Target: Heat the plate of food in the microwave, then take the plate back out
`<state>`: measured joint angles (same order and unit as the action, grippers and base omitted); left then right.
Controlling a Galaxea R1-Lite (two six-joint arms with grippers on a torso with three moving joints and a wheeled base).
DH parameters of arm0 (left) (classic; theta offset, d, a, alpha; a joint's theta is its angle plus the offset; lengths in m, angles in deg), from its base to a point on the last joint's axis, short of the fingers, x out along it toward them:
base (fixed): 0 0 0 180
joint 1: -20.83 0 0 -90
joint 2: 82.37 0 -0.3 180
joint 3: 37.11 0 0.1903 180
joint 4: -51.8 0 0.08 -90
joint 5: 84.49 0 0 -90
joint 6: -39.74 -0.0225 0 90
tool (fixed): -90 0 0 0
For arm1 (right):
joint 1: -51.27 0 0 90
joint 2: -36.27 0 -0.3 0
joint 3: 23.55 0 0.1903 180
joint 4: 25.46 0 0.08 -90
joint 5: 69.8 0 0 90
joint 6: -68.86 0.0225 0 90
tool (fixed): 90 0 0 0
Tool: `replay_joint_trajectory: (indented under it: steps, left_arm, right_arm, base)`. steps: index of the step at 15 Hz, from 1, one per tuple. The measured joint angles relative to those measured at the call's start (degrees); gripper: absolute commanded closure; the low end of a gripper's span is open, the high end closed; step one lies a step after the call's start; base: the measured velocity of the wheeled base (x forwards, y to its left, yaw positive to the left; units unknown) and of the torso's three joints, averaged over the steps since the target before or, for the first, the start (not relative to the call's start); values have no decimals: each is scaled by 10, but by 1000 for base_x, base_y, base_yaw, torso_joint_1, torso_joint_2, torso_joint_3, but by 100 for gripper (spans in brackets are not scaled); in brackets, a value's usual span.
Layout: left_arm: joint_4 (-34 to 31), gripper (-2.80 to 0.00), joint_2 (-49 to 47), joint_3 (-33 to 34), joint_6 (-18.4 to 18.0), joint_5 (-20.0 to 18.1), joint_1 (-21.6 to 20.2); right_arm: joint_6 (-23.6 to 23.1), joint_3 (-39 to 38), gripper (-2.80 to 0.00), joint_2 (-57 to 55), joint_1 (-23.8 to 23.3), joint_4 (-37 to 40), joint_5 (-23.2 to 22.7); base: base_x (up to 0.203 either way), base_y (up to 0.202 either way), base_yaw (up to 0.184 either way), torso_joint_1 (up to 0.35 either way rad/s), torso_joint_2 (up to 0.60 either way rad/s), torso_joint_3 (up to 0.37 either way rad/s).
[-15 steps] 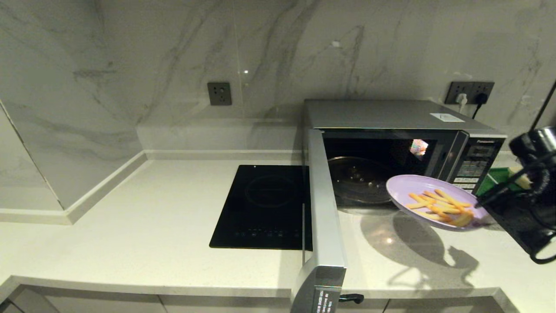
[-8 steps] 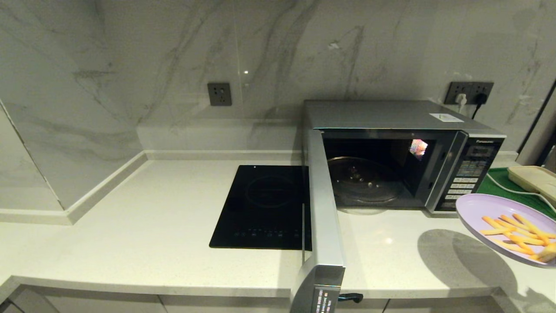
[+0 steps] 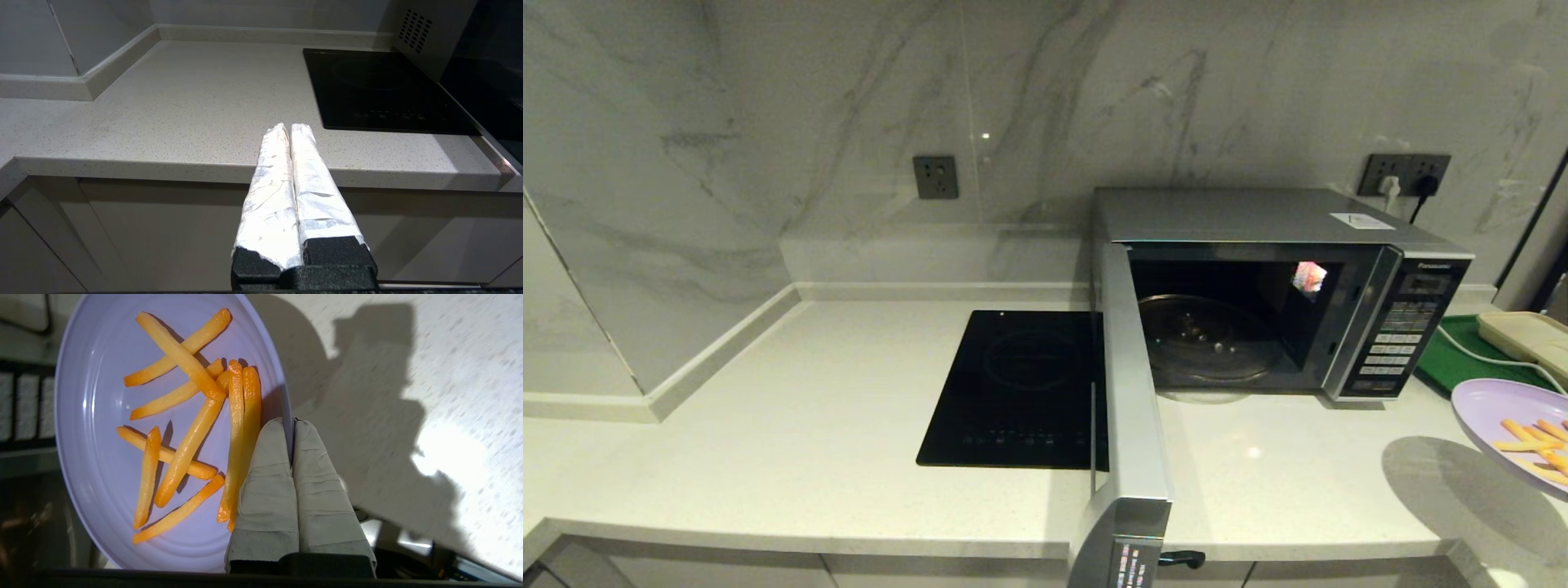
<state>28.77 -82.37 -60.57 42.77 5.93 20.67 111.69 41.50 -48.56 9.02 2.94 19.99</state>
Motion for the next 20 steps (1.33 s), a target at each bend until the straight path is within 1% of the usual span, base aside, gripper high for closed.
replay_joint_trajectory:
  steps: [1, 4, 10, 13, 16, 20]
  left_arm:
    - [0, 0, 0, 0, 0, 0, 0]
    - [0, 0, 0, 0, -1, 0, 0]
    - [0, 0, 0, 0, 0, 0, 0]
    - [0, 0, 0, 0, -1, 0, 0]
    - [0, 0, 0, 0, -1, 0, 0]
    - [0, 0, 0, 0, 0, 0, 0]
  right_arm:
    - [-11, -4, 0, -20, -14, -23, 0]
    - [-19, -8, 0, -81, -50, -85, 0]
    - [-42, -4, 0, -176, -102, -154, -3]
    - [-57, -2, 0, -215, -118, -191, -4]
    - [-62, 10, 0, -250, -129, -202, -5]
    - [-66, 33, 0, -290, -143, -208, -25]
  base:
    - [0, 0, 0, 0, 0, 0]
    - [0, 0, 0, 0, 0, 0]
    - [0, 0, 0, 0, 0, 0]
    - [0, 0, 0, 0, 0, 0]
    - [0, 0, 0, 0, 0, 0]
    - [0, 0, 0, 0, 0, 0]
